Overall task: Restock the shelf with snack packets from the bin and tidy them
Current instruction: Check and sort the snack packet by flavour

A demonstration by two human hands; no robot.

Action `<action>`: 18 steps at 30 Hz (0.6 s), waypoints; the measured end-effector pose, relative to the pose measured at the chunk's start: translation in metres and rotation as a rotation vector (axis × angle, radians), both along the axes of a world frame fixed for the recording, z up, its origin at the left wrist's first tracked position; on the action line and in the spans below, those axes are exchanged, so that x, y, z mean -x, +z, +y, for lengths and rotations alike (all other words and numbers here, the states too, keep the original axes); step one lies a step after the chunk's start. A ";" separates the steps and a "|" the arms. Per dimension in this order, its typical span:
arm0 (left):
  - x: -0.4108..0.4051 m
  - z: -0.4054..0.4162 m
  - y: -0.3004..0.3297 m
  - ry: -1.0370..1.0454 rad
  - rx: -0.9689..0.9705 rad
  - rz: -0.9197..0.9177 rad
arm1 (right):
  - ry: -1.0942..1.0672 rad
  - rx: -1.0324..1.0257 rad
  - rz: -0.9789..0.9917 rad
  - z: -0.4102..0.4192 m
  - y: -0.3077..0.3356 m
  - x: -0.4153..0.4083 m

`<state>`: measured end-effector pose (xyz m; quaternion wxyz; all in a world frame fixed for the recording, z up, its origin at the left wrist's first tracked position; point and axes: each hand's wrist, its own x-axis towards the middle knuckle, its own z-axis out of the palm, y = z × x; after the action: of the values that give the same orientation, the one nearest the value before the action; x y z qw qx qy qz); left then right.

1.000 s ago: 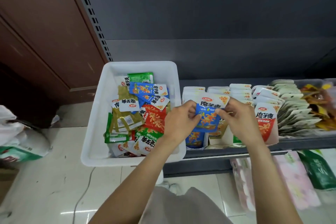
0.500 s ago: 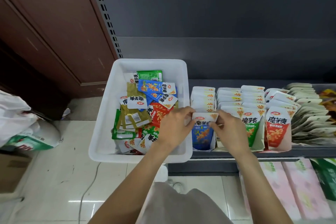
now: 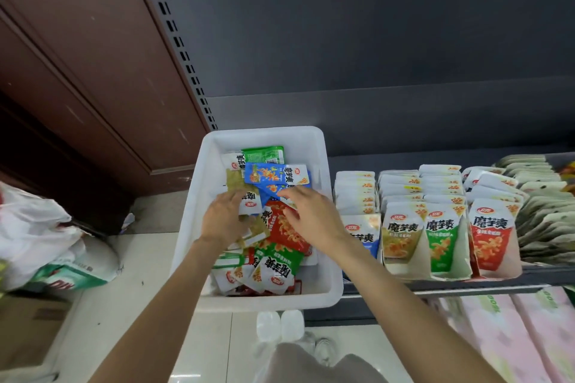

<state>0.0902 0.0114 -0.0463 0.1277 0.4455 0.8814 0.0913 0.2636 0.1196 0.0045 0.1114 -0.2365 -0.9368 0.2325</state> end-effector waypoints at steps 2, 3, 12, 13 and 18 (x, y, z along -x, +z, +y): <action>0.003 0.002 0.001 0.010 0.008 0.010 | 0.079 -0.010 -0.078 -0.002 -0.009 0.024; 0.004 0.003 0.003 0.013 0.013 0.016 | 0.122 -0.017 -0.122 -0.002 -0.014 0.036; 0.003 -0.003 0.028 -0.174 -0.152 0.372 | 0.191 0.104 -0.108 0.012 -0.037 0.076; 0.004 -0.009 0.032 -0.145 -0.326 0.374 | 0.144 0.189 0.032 0.013 -0.032 0.071; -0.023 -0.016 0.086 0.126 -0.872 -0.297 | -0.009 0.602 0.415 0.013 0.016 0.039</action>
<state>0.1135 -0.0049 0.0398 0.0476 0.3851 0.7583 0.5238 0.2249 0.1325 0.0207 0.2256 -0.2107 -0.7826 0.5406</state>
